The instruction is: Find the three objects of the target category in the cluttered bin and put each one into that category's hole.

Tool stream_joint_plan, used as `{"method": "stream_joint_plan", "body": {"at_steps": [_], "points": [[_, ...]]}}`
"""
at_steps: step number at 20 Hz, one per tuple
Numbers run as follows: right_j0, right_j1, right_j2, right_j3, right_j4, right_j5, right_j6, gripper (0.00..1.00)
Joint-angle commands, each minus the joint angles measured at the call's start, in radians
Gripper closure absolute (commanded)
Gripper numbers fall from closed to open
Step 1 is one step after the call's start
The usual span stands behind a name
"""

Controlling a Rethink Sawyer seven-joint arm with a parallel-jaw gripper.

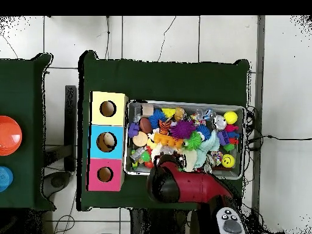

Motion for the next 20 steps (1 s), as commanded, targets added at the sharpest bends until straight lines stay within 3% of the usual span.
{"method": "stream_joint_plan", "body": {"at_steps": [1,6,10,17,20], "points": [[-0.032,-0.1,0.005,0.094,0.057,0.124,0.165,0.0],[0.006,-0.045,-0.021,0.092,0.065,0.044,0.207,0.0],[0.036,0.054,-0.039,0.087,0.082,-0.068,0.25,0.0],[0.105,0.133,-0.098,0.151,0.143,-0.245,0.328,0.0],[0.1,0.17,-0.101,0.172,0.157,-0.303,0.343,0.0]]}}
